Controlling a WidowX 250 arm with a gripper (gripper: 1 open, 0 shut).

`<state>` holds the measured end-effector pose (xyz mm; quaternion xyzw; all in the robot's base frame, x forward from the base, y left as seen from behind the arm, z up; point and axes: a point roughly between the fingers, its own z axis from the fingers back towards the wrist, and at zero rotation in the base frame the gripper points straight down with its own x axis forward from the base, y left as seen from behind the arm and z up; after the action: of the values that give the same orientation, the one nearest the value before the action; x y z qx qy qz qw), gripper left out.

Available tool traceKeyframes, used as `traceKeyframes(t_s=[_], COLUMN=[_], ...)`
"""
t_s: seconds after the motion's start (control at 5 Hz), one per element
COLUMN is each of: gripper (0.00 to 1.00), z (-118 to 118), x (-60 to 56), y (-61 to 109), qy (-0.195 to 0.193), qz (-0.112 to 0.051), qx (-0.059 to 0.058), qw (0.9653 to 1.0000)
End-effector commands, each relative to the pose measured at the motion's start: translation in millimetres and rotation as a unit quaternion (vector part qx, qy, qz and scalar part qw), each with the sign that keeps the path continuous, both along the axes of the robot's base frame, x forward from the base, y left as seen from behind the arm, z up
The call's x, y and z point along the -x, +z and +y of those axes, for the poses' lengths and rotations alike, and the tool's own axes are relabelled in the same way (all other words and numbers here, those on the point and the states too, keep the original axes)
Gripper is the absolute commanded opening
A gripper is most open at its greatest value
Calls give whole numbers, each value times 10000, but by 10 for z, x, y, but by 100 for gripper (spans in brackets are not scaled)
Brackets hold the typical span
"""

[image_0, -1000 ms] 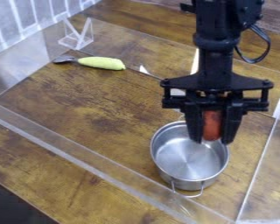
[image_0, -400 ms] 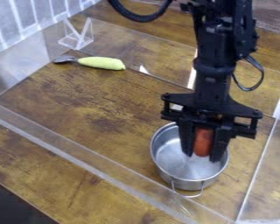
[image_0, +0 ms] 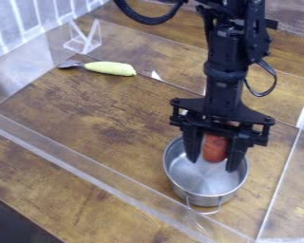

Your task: Put the mushroom in the silver pot

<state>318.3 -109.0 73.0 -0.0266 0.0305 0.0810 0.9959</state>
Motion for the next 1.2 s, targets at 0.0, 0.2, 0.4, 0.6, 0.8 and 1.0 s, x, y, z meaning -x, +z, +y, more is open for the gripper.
traceKeyframes(t_s=[0.0, 0.2, 0.4, 0.6, 0.8, 1.0], gripper=[100, 100, 100, 100, 100, 100], z=[65, 96, 115, 135, 156, 175], x=[-28, -25, -11, 2, 13, 26], y=[196, 273, 292, 314, 339, 353], qy=[32, 45, 53, 63, 77, 87], qz=[-282, -299, -255, -214, -180, -129], qx=[56, 35, 1, -33, -60, -95], qw=[9996, 9995, 9997, 9997, 9998, 9998])
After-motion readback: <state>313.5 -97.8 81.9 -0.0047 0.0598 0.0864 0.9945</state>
